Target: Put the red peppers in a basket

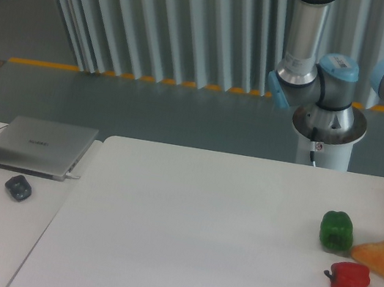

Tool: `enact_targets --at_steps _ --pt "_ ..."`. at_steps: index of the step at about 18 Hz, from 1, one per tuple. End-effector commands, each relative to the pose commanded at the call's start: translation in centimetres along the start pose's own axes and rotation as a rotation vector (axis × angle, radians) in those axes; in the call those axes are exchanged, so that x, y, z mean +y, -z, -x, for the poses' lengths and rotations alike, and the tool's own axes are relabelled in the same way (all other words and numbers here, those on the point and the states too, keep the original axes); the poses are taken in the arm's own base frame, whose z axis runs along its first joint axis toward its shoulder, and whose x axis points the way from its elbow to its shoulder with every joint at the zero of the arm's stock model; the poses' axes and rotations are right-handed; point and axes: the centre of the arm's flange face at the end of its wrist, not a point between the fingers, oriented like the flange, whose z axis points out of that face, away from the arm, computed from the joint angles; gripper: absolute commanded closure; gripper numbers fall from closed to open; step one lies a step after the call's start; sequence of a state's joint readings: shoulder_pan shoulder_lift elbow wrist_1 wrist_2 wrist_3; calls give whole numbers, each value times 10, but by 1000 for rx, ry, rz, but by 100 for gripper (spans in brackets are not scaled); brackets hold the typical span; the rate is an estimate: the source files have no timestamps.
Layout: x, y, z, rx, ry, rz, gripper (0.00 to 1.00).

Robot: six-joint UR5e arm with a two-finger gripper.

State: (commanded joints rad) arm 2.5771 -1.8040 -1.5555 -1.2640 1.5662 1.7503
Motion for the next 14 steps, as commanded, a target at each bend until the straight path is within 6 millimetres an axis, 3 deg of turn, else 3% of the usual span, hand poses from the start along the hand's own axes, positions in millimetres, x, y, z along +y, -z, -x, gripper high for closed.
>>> enact_targets --at_steps 9,11,14 --pt "3 11 4 -22 -10 69 0" --pt "2 5 -4 7 -21 146 0" --pt "25 -12 -17 69 12 247 0"
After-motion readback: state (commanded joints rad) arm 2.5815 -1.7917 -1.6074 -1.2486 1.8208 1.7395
